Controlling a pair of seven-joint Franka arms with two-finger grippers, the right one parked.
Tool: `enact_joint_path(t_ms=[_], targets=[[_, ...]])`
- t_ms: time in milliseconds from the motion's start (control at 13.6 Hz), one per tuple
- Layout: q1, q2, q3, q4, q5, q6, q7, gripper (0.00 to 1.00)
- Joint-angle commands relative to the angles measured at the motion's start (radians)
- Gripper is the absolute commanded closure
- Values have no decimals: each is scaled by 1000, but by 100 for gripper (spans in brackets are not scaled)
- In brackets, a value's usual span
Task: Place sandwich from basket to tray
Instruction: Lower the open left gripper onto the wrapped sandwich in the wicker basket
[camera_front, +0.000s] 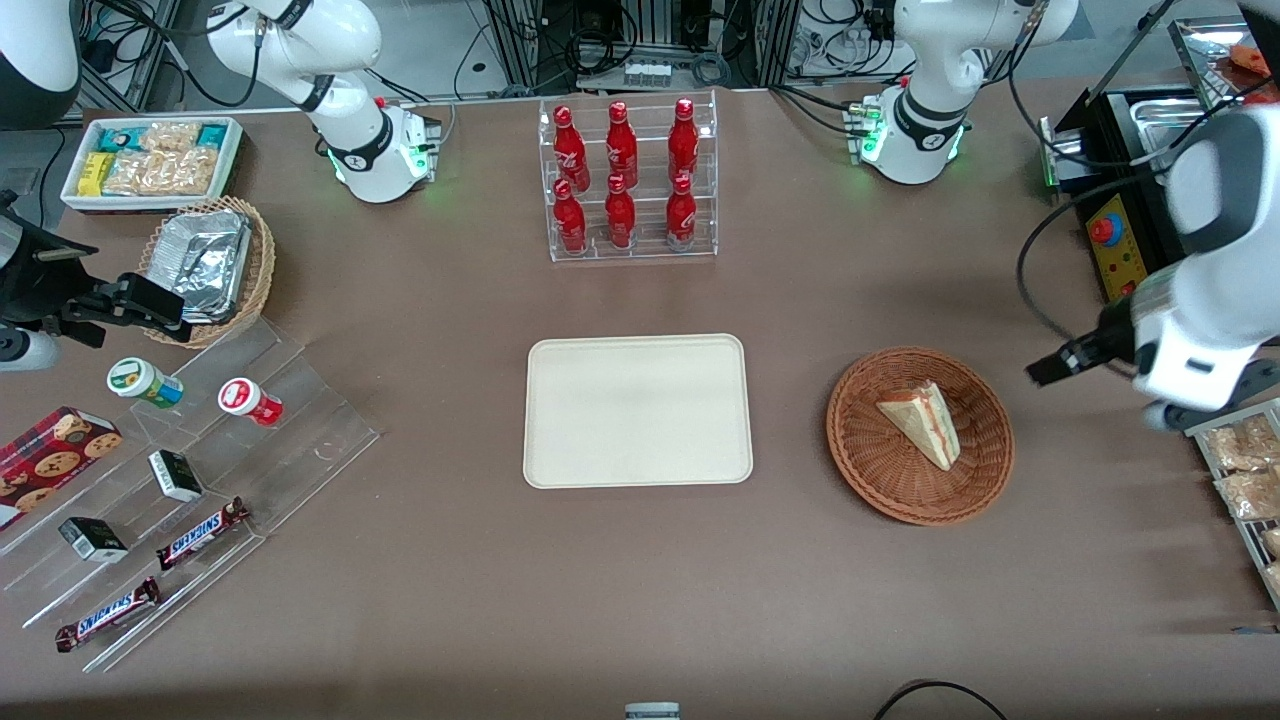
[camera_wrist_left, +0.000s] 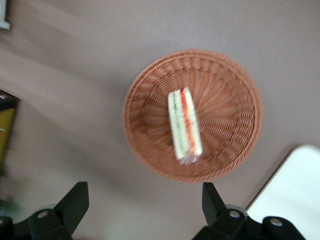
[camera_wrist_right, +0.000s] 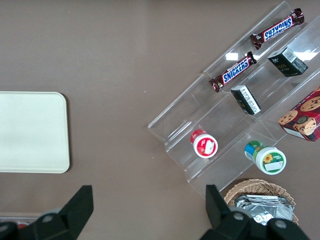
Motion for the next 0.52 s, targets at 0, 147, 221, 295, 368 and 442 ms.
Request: enact_joint_path(t_ms=[0, 147, 221, 295, 368, 442], targets=[[-54, 70, 1, -15, 0, 100, -191, 0], [-77, 74, 1, -97, 2, 205, -233, 0], [-79, 69, 1, -136, 2, 242, -241, 0], [-80, 64, 3, -176, 2, 284, -253, 0], [-82, 64, 3, -213, 5, 333, -271, 0], [-94, 61, 3, -258, 6, 392, -291, 0]])
